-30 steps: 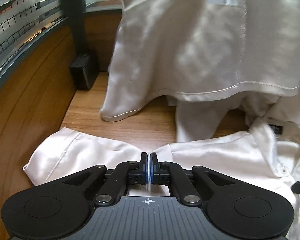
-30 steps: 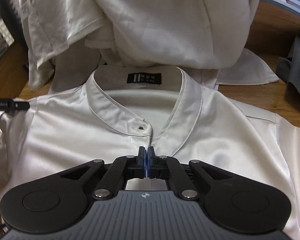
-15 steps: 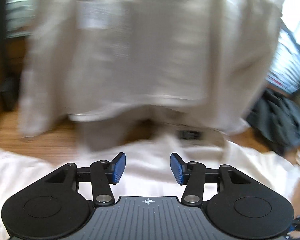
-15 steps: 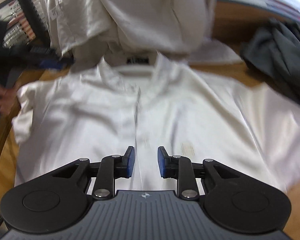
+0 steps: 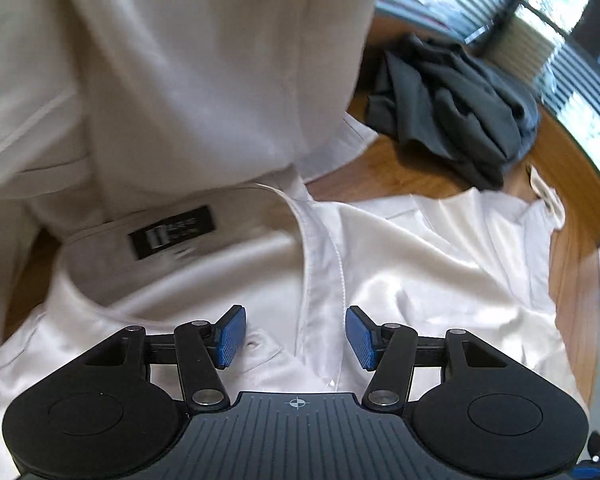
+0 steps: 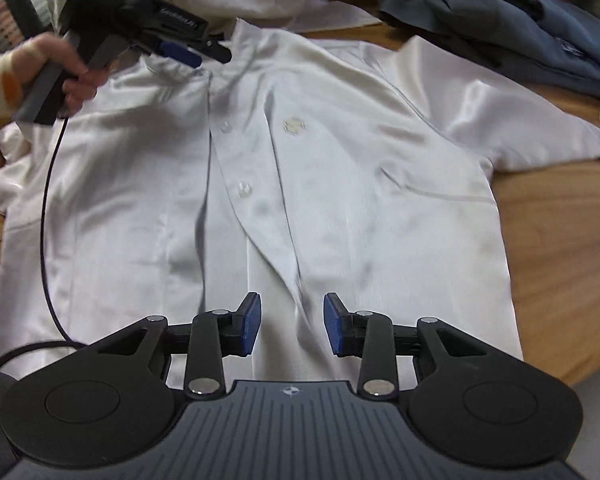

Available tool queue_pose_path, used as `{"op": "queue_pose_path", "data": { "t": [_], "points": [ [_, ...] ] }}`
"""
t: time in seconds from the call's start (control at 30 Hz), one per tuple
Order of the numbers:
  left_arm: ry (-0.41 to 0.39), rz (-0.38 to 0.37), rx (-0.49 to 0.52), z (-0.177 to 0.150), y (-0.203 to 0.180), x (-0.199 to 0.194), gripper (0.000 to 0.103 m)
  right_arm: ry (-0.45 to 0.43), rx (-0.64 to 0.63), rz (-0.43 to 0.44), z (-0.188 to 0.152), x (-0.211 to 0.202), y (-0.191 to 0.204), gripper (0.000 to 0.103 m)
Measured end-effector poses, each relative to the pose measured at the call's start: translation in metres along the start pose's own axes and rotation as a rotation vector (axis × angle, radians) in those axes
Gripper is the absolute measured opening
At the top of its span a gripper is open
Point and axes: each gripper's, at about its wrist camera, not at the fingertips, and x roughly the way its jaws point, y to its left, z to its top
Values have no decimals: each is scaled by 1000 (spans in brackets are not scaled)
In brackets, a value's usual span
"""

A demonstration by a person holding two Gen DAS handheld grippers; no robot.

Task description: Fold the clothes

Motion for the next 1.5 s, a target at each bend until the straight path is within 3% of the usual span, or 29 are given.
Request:
{"op": "queue_pose_path", "data": {
  "t": [0.07, 0.17, 0.2, 0.27, 0.3, 0.5, 0.83, 0.9, 1.03, 1.13, 1.2, 1.27, 1.33, 1.5],
  "points": [
    [12, -17, 25, 2, -2, 7, 58, 0, -1, -43, -7, 1, 3, 38],
    [23, -33, 71, 8, -5, 12, 55, -5, 25, -86, -11, 2, 1, 9],
    [25, -43, 75, 10, -3, 12, 34, -12, 40, -93, -11, 0, 0, 8],
    [31, -63, 74, 14, -1, 13, 5, -34, 63, -98, -12, -6, 0, 1],
    [29, -76, 70, 16, -1, 13, 4, -44, 72, -102, -12, -10, 0, 1],
    [-4, -116, 49, 36, -1, -1, 4, -90, 89, -92, -4, -36, 9, 1],
    [93, 51, 200, 57, -8, -8, 4, -72, 18, 35, 21, -54, 50, 1],
    [140, 30, 257, 55, -4, -5, 4, -55, 1, 63, 22, -47, 58, 1],
    [166, 62, 250, 46, 5, 7, 5, -7, -21, 104, 21, -27, 69, 1],
    [153, 76, 243, 40, 9, 9, 16, 30, -21, 134, 17, -13, 72, 2],
    [138, 94, 234, 38, 12, 7, 33, 23, -8, 150, 15, -11, 71, 7],
    [117, 109, 224, 36, 13, 3, 38, -17, 17, 146, 14, -20, 65, 28],
    [83, 108, 211, 34, 11, -8, 39, -60, 47, 133, 13, -30, 56, 38],
    [29, 92, 176, 22, -1, -38, 52, -143, 177, 47, 0, -54, 15, 39]
  ]
}}
